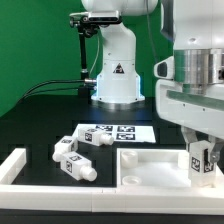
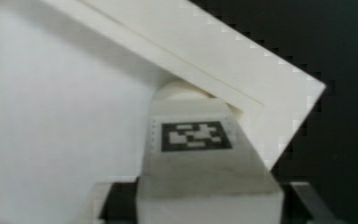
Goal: Assemble one leg
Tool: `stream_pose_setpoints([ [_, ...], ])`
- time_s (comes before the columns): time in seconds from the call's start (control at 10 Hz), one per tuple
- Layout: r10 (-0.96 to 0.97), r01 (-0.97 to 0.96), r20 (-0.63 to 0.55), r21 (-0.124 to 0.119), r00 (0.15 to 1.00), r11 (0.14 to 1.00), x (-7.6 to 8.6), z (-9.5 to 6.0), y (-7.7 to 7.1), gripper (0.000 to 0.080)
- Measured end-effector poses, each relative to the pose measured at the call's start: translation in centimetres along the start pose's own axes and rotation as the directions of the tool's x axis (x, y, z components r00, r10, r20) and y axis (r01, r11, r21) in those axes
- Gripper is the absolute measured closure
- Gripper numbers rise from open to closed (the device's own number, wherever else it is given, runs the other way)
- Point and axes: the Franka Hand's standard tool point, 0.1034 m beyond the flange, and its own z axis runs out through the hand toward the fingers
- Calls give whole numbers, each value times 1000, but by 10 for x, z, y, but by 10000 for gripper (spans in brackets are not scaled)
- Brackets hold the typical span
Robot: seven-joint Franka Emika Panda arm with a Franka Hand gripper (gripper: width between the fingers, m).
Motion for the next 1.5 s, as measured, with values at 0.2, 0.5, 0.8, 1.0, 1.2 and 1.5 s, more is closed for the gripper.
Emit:
stream_pose_setpoints([
  [0.2,242,-243,33,22,970,970,-1,1,1,512],
  [0.5,210,-211,30,21,977,977,-1,2,2,367],
  [0.8,-366,365,0,46,931,930,-13,2,-1,156],
  [1.0,-483,483,-7,37,876,875,-17,3,1,156],
  [1.2,-612,612,-16,30,791,790,-13,3,2,150],
  [1.5,-934,933,3,-39,357,357,-3,1,1,150],
])
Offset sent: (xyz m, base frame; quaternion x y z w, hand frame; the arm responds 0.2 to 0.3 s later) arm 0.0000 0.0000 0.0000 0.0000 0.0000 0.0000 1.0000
